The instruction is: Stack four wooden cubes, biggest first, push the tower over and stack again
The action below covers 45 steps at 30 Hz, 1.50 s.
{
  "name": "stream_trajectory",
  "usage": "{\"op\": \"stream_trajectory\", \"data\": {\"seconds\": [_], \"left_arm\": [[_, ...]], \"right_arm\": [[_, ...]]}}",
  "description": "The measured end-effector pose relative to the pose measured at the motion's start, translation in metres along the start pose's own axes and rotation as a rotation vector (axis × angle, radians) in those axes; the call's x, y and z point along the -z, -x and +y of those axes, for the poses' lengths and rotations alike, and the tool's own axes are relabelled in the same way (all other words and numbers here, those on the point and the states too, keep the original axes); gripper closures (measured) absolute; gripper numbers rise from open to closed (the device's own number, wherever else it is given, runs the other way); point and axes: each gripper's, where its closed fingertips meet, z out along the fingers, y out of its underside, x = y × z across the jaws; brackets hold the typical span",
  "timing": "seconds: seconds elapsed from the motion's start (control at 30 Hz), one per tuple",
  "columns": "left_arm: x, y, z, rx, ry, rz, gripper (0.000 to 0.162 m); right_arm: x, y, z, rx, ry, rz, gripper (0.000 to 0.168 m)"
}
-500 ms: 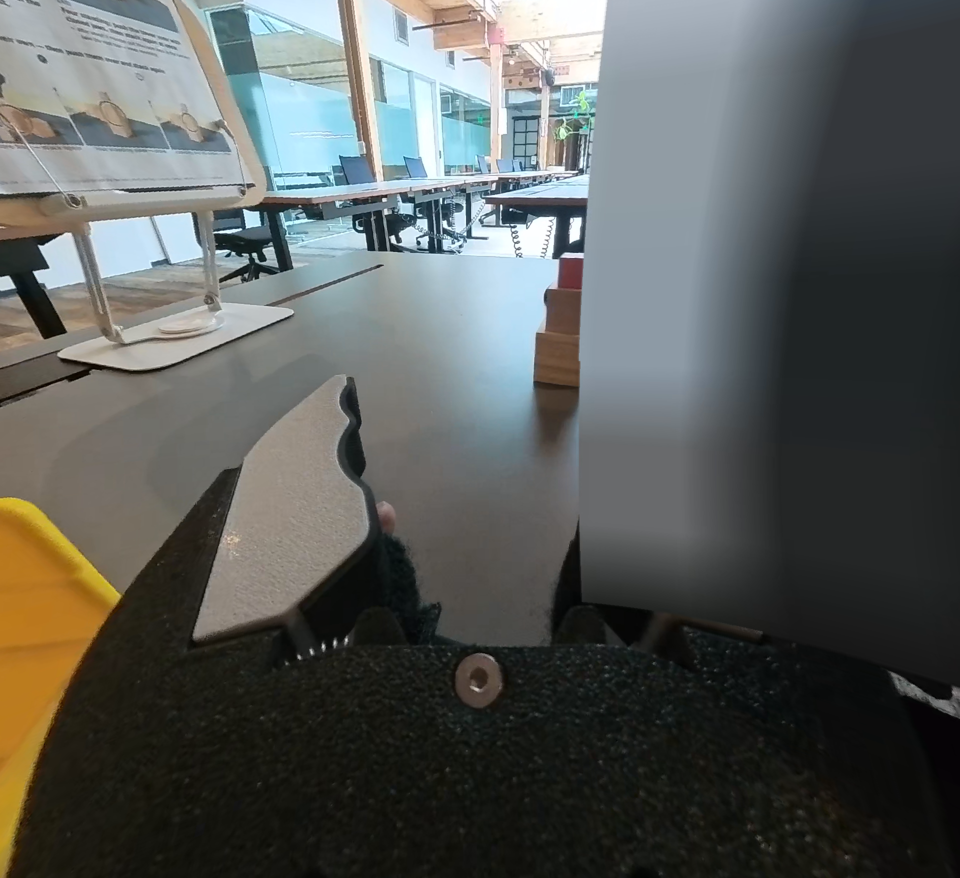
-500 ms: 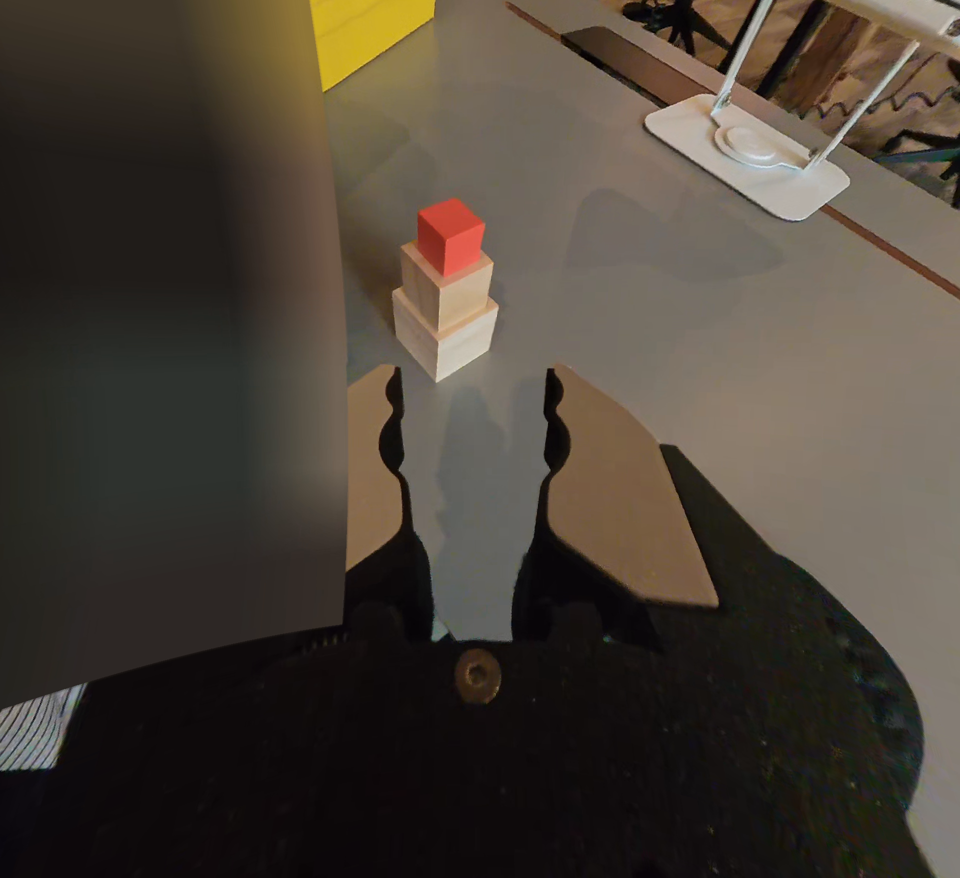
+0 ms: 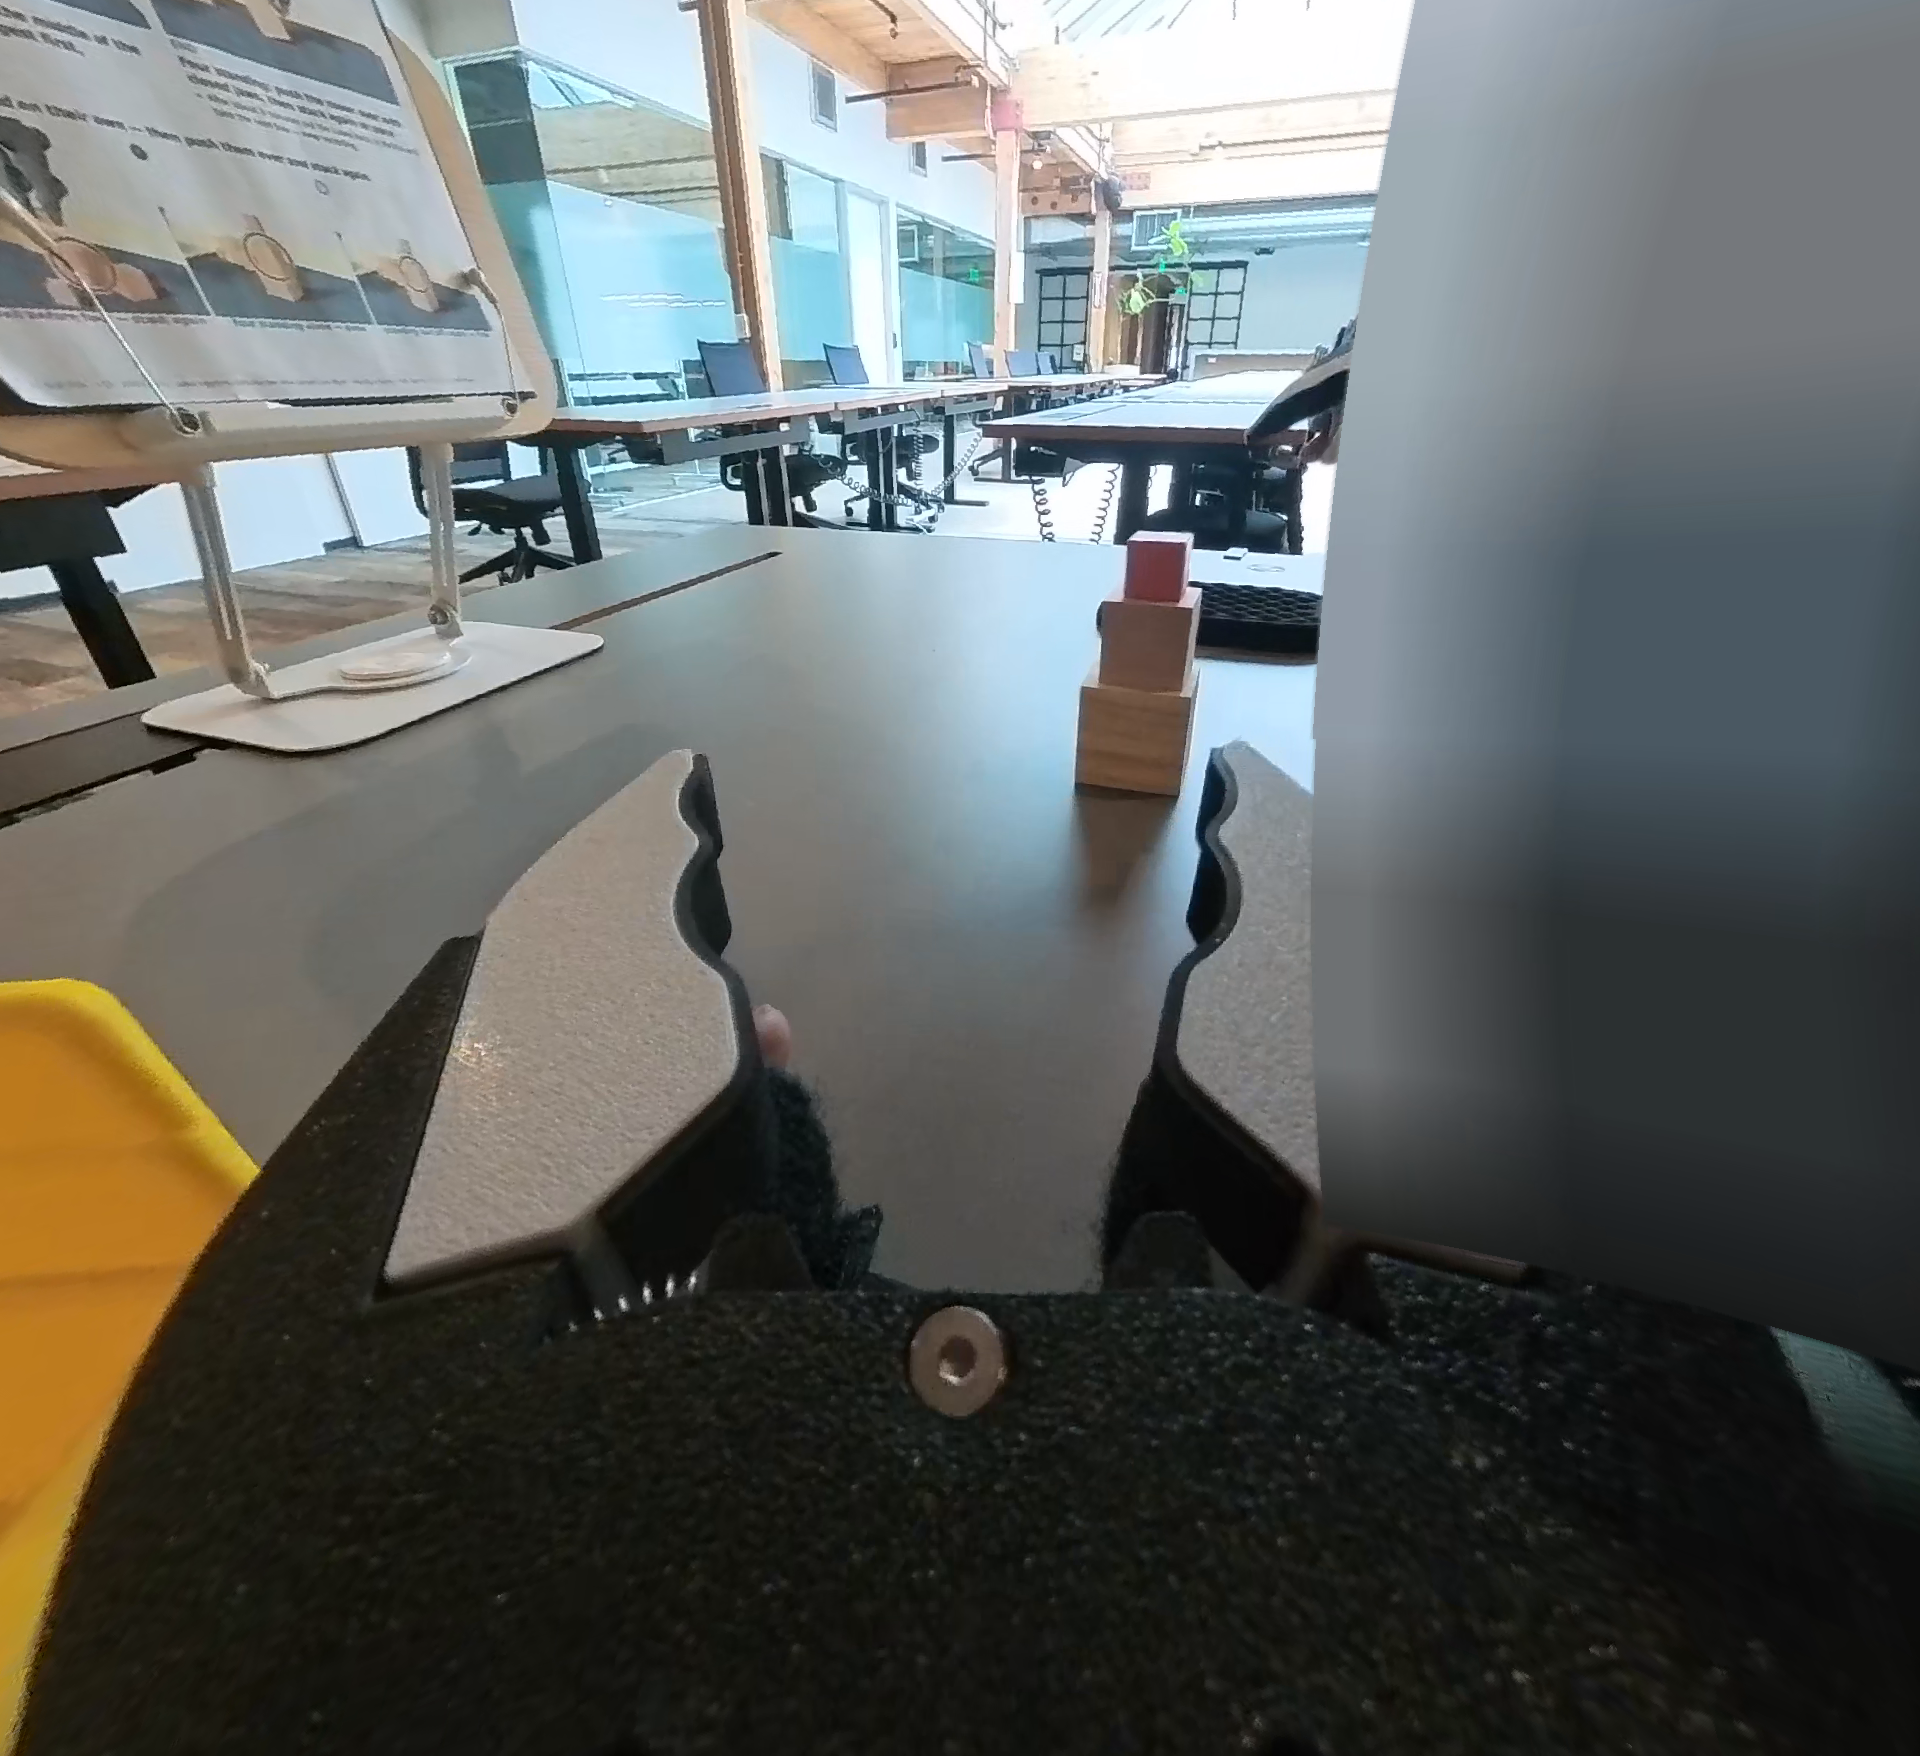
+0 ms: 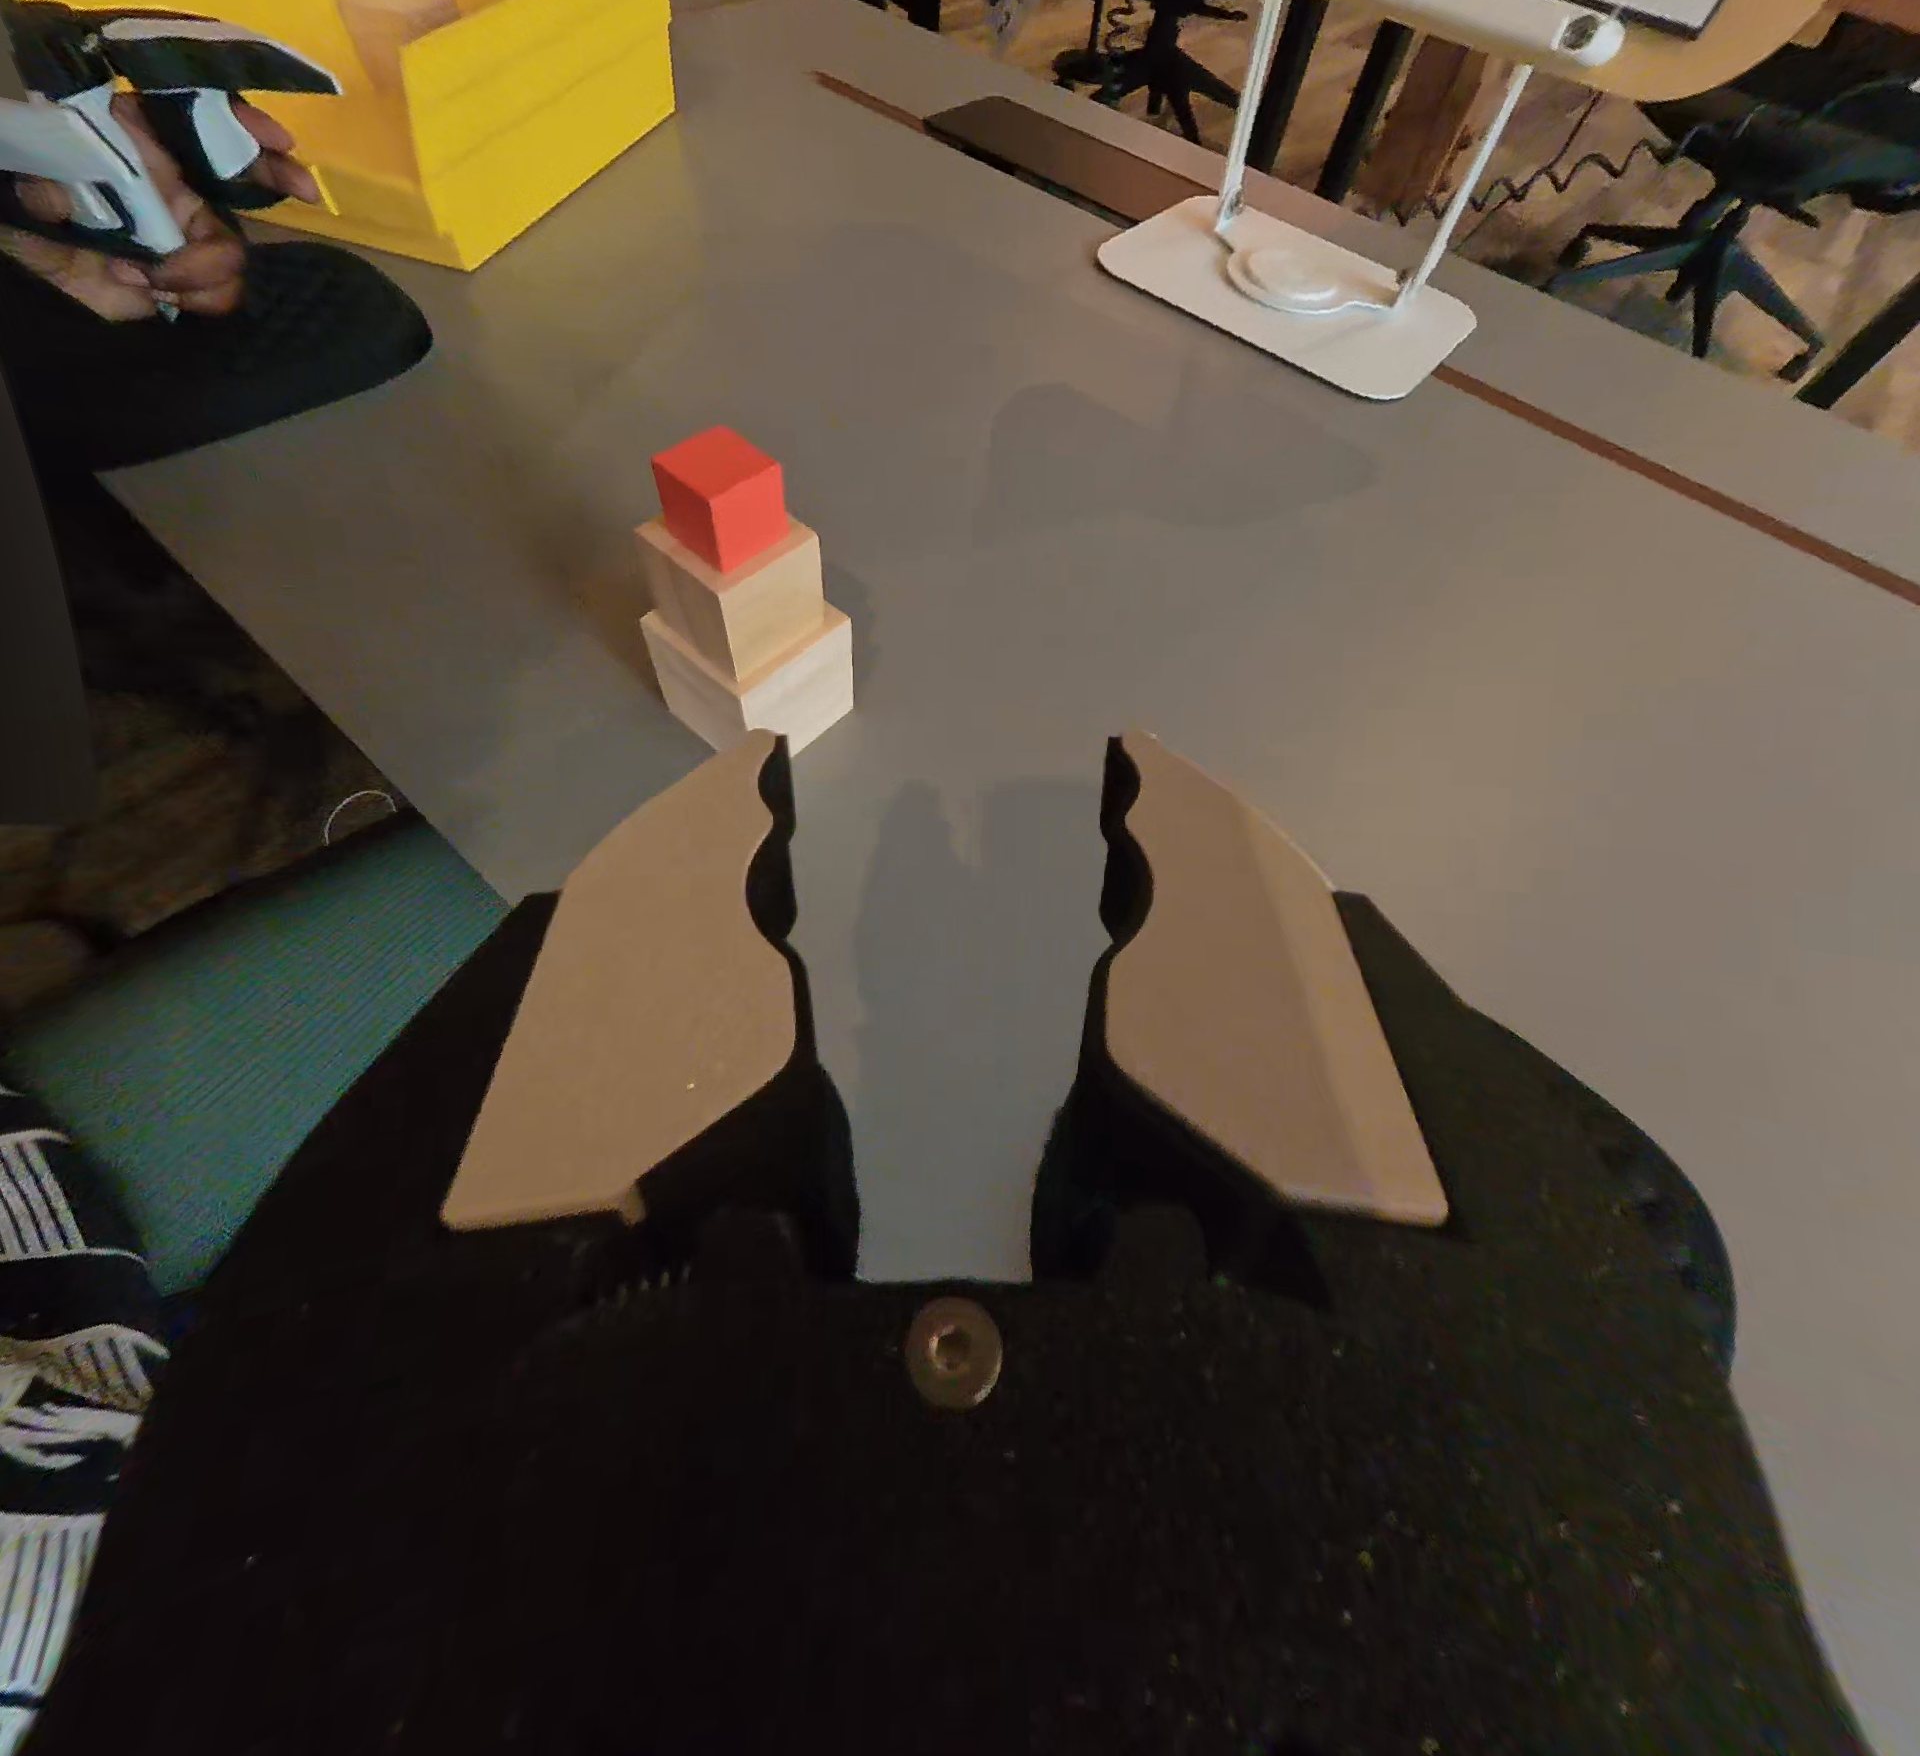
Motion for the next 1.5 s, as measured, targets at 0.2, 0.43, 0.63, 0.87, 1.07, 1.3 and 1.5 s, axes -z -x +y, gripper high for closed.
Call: {"op": "stream_trajectory", "data": {"seconds": [0.2,0.43,0.63,0.87,1.07,1.3,1.5], "left_arm": [[0.001,0.000,-0.002,-0.008,-0.012,-0.009,0.075],[0.001,0.002,-0.002,0.023,-0.011,0.000,0.075],[0.000,0.001,-0.001,0.022,-0.002,0.012,0.075],[0.000,-0.001,-0.001,0.001,-0.005,0.007,0.074],[-0.001,-0.004,0.001,-0.020,0.012,0.015,0.074],[-0.003,-0.009,0.003,-0.042,0.026,0.043,0.072],[-0.004,-0.014,0.004,-0.076,0.038,0.058,0.071]], "right_arm": [[-0.010,0.006,-0.008,0.053,-0.025,-0.041,0.109],[-0.007,0.000,0.002,0.126,0.012,-0.015,0.106],[0.007,-0.001,0.021,0.056,0.005,-0.018,0.109],[0.027,0.080,0.057,0.202,0.075,-0.276,0.144],[-0.035,0.221,0.213,0.012,0.584,-0.531,0.127],[-0.076,0.266,0.343,0.227,1.018,-0.542,0.114],[-0.090,0.261,0.380,0.570,1.074,-0.449,0.123]]}}
